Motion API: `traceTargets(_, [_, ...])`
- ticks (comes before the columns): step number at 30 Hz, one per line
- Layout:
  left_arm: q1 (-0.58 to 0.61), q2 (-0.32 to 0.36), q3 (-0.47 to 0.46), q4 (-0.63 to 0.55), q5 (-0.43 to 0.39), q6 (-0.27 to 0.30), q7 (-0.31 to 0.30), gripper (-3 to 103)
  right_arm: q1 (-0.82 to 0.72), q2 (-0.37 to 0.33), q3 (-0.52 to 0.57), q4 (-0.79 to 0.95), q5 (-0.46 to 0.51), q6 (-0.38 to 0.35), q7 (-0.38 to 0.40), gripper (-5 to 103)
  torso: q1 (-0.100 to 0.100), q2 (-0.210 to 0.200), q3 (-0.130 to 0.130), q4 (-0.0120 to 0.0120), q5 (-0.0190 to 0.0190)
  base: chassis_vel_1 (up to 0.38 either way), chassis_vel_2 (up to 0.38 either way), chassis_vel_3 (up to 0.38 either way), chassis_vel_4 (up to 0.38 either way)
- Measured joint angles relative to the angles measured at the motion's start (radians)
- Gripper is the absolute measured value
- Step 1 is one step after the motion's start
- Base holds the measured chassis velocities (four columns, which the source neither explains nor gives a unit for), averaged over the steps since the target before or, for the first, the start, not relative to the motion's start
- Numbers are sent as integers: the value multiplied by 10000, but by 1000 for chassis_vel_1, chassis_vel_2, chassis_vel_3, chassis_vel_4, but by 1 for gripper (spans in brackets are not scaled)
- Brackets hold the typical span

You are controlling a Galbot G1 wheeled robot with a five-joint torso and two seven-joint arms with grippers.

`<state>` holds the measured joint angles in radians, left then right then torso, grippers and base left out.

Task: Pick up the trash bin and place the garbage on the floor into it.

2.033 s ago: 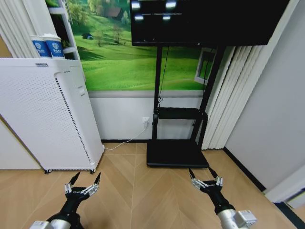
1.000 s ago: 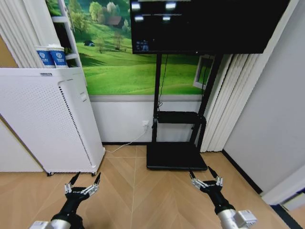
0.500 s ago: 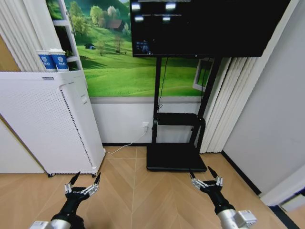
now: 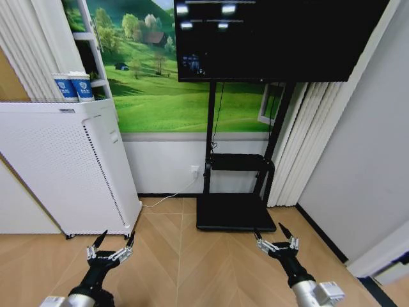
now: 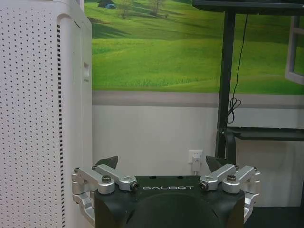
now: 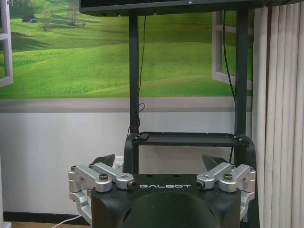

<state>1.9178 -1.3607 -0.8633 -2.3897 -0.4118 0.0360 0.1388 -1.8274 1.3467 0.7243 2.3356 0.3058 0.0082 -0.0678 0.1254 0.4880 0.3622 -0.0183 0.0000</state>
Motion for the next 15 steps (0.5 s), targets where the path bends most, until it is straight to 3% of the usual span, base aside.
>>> traceTargets(15, [0, 0, 0, 0, 0, 0, 0, 100, 0, 0, 0, 0, 0, 0, 0, 100, 220, 554, 334, 0, 0, 0, 0, 0, 0])
